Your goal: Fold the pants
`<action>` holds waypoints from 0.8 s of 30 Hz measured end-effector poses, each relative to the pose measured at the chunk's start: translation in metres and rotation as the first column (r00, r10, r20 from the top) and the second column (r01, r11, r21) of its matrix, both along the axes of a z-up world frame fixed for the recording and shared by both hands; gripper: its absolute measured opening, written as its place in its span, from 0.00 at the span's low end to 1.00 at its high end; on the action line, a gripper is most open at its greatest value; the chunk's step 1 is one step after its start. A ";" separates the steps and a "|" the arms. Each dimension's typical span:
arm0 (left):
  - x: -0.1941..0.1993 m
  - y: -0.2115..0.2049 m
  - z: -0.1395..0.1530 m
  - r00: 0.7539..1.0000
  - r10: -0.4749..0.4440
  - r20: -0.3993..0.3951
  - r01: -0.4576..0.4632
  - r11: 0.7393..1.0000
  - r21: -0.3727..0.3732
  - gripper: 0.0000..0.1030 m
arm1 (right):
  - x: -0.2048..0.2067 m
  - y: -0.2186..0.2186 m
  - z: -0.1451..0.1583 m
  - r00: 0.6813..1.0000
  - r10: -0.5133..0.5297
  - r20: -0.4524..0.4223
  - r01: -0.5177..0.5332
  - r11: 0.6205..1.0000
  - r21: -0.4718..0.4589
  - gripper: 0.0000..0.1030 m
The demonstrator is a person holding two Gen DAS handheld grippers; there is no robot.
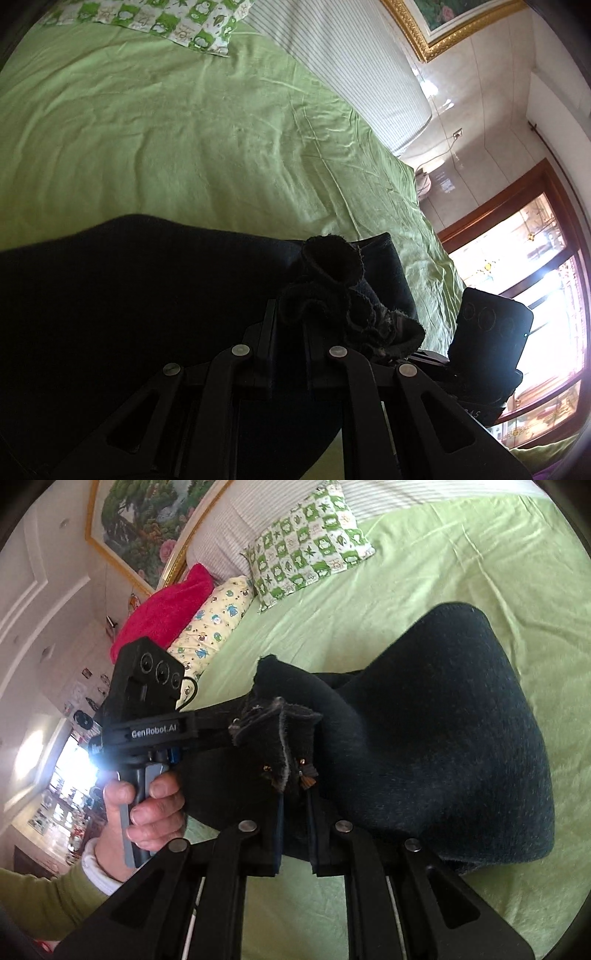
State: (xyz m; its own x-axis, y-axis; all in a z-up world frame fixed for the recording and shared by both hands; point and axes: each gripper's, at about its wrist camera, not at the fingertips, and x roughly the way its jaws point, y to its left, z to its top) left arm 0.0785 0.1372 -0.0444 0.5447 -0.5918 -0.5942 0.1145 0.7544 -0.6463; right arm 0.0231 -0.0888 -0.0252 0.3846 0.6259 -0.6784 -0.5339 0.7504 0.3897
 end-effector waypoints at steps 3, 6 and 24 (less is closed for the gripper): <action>-0.005 0.000 -0.001 1.000 0.019 0.000 -0.019 1.000 0.000 0.08 | -0.002 0.001 0.000 1.000 0.004 0.001 -0.004 1.000 -0.010 0.16; -0.012 0.001 0.003 0.999 0.048 0.005 -0.048 0.999 0.006 0.09 | -0.006 0.007 0.002 1.000 0.027 0.011 -0.027 1.000 -0.017 0.29; -0.094 0.025 0.023 0.950 0.308 0.045 -0.309 0.951 0.022 0.37 | -0.030 0.008 0.030 0.996 0.041 0.084 -0.046 0.997 0.055 0.40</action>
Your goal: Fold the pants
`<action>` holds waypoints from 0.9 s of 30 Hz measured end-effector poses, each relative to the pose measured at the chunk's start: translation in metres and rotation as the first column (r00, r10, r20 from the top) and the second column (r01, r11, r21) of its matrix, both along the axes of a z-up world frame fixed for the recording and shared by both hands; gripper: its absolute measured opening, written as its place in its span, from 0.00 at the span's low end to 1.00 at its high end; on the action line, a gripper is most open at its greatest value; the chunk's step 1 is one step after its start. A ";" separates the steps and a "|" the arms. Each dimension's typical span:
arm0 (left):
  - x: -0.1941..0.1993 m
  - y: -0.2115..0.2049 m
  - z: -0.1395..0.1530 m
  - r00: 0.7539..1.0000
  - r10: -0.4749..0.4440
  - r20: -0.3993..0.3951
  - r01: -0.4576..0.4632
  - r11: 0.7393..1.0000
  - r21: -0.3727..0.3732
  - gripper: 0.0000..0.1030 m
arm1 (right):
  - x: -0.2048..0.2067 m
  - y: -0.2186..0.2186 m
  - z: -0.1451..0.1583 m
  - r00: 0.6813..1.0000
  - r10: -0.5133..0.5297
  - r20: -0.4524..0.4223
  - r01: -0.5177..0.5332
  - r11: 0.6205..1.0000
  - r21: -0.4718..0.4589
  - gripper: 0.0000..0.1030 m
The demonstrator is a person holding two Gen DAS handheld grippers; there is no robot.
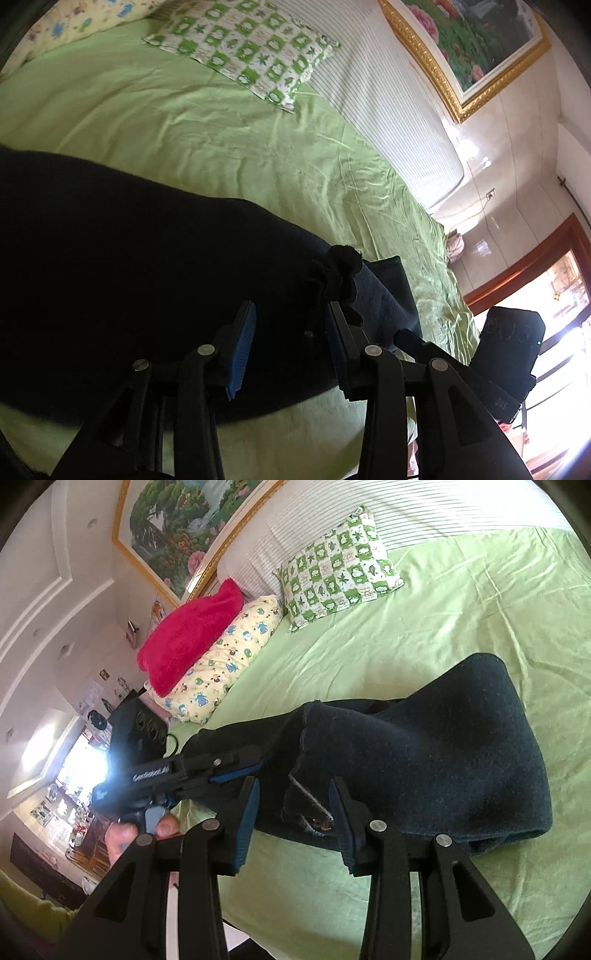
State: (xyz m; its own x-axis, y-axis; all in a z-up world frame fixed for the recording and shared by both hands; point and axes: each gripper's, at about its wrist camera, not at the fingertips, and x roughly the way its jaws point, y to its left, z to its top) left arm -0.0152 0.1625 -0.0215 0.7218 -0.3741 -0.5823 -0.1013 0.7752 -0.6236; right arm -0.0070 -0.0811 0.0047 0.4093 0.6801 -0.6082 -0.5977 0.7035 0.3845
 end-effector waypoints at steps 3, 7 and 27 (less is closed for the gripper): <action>-0.014 0.001 0.005 0.999 0.034 0.013 -0.035 0.999 0.015 0.40 | 0.000 -0.002 -0.001 1.000 -0.011 -0.015 0.011 1.000 0.014 0.40; -0.033 0.003 0.010 0.996 0.089 0.028 -0.090 0.995 0.035 0.50 | -0.001 -0.004 -0.003 0.999 -0.026 -0.023 0.027 0.999 0.024 0.40; -0.103 0.032 -0.010 0.961 0.273 -0.036 -0.274 0.962 -0.018 0.61 | -0.013 0.014 -0.013 0.999 -0.003 -0.043 0.005 0.999 0.044 0.59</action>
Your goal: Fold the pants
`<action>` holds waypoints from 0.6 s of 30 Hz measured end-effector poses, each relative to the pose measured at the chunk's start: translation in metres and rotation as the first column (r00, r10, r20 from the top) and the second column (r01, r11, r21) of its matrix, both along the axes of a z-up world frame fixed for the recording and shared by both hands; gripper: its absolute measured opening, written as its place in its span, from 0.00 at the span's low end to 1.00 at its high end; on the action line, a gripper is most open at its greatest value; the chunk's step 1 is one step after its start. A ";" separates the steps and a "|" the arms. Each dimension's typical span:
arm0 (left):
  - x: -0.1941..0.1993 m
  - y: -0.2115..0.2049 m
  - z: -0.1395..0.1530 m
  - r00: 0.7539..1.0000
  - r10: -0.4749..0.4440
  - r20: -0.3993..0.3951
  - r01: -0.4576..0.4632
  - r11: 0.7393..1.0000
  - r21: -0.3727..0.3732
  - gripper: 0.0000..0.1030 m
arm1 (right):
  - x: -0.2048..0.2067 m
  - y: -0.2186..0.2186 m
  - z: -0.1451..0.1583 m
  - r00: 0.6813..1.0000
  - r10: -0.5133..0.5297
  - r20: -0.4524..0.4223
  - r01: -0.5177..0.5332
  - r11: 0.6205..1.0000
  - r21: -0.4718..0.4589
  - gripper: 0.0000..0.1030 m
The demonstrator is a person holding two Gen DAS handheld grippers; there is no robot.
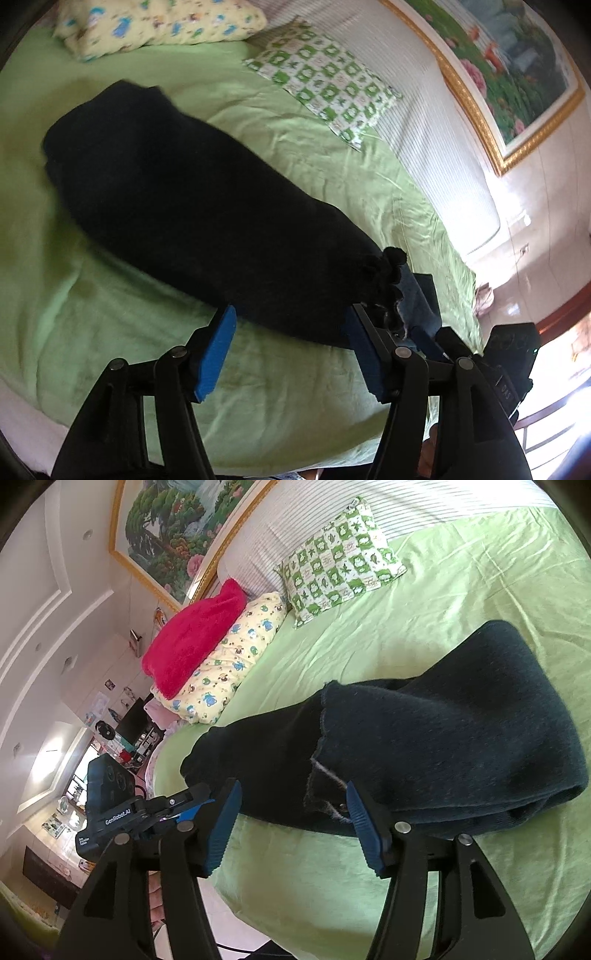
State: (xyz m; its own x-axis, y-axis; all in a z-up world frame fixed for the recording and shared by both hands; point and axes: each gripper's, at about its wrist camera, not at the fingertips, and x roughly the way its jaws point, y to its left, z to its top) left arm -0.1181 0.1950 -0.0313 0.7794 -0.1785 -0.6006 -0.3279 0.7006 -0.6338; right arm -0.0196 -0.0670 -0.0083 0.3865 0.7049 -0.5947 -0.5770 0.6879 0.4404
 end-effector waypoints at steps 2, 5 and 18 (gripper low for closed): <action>-0.006 0.004 -0.002 1.000 0.020 -0.004 -0.020 1.000 -0.010 0.61 | -0.001 0.005 -0.003 1.000 0.014 -0.014 -0.014 1.000 -0.005 0.59; -0.017 0.011 -0.003 0.999 0.054 -0.002 -0.054 0.998 -0.027 0.63 | -0.003 0.012 -0.006 0.999 0.036 -0.026 -0.037 0.999 -0.015 0.60; -0.042 0.052 -0.015 0.981 0.192 -0.004 -0.191 0.977 -0.091 0.64 | -0.005 0.044 -0.015 0.991 0.124 -0.053 -0.126 0.991 -0.053 0.60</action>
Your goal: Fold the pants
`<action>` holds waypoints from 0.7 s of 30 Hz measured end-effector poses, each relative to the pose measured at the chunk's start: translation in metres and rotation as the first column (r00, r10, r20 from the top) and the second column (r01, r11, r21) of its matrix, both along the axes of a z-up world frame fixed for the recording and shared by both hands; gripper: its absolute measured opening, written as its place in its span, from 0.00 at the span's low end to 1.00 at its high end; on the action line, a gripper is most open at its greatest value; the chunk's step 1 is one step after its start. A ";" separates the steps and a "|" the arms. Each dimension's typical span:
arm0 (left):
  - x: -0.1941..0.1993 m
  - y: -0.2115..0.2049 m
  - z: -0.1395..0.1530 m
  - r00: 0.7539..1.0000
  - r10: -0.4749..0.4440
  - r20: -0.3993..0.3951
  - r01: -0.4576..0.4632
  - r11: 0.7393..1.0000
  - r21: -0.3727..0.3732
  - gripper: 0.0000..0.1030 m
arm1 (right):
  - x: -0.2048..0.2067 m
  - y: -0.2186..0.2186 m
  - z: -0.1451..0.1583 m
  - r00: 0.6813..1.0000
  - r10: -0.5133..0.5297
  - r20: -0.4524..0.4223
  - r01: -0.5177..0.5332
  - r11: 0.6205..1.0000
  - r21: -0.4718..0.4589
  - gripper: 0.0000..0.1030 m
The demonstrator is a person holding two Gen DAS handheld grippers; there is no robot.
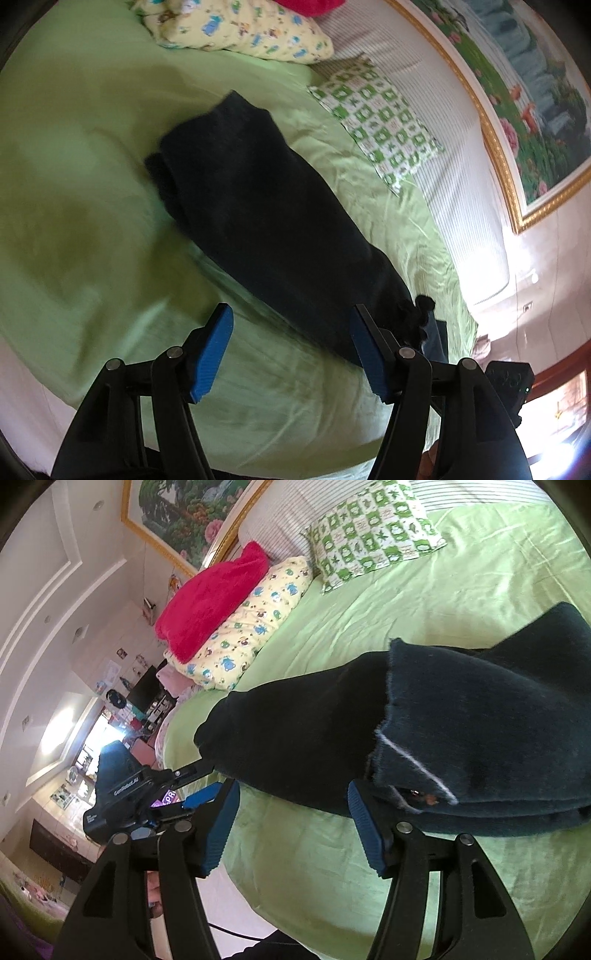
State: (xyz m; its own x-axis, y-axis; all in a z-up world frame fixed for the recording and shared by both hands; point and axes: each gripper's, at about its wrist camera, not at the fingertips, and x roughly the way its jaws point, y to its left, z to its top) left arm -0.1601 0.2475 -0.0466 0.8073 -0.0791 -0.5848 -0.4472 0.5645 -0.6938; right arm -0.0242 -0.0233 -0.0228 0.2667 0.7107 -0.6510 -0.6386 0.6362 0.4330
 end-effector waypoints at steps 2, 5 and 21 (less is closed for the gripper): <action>-0.002 0.007 -0.001 1.000 0.017 0.003 -0.017 1.000 -0.004 0.64 | 0.001 0.005 0.000 1.000 0.011 0.002 -0.011 1.000 -0.009 0.60; -0.005 0.016 -0.005 0.999 0.037 0.001 -0.037 0.999 -0.014 0.64 | 0.003 0.013 0.001 1.000 0.028 0.005 -0.028 0.999 -0.018 0.60; -0.006 0.048 -0.016 0.992 0.123 0.023 -0.122 0.990 -0.066 0.67 | 0.053 0.105 0.006 0.976 0.219 0.016 -0.214 0.966 -0.148 0.60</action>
State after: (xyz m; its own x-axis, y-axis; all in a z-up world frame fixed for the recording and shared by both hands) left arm -0.1658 0.2952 -0.0622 0.8286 -0.0152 -0.5597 -0.4910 0.4607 -0.7394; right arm 0.0291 0.0818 -0.0166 0.1393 0.6528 -0.7446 -0.7799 0.5357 0.3238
